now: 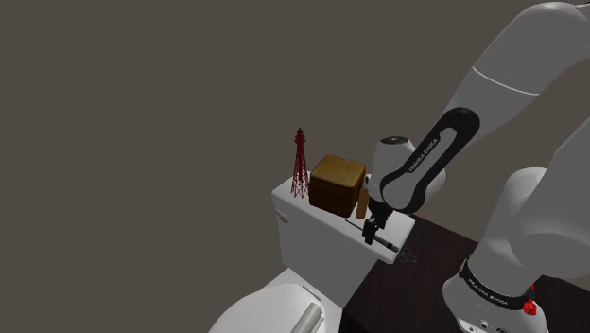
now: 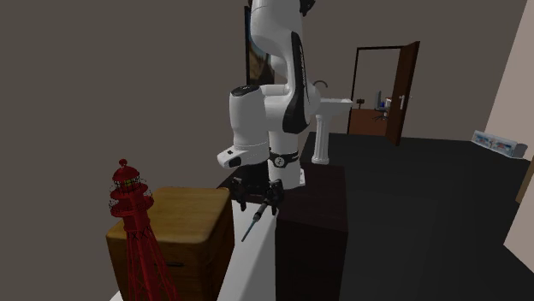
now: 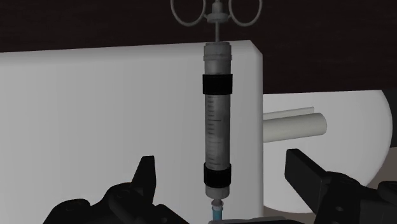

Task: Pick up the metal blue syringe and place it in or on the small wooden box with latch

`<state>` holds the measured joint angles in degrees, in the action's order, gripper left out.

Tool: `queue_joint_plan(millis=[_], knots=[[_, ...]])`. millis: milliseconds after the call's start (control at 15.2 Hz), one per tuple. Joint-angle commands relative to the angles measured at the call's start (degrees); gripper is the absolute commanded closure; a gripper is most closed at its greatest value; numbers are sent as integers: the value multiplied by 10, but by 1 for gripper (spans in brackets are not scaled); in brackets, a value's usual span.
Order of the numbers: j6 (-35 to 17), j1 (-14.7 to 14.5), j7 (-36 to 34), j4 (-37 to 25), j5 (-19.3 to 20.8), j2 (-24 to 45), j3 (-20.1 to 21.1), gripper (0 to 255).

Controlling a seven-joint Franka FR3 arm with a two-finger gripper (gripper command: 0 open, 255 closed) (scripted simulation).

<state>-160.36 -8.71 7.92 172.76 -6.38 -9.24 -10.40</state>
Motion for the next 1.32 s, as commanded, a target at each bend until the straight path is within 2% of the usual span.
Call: queue_joint_plan(millis=[0, 132, 198, 792, 1254], knots=[[-1, 0, 0, 0, -1, 1, 0, 0], [-1, 0, 0, 0, 0, 1, 0, 0], [-1, 0, 0, 0, 0, 1, 0, 255], [-1, 0, 0, 0, -1, 1, 0, 255], [95, 30, -34, 1, 45, -97, 17, 255]])
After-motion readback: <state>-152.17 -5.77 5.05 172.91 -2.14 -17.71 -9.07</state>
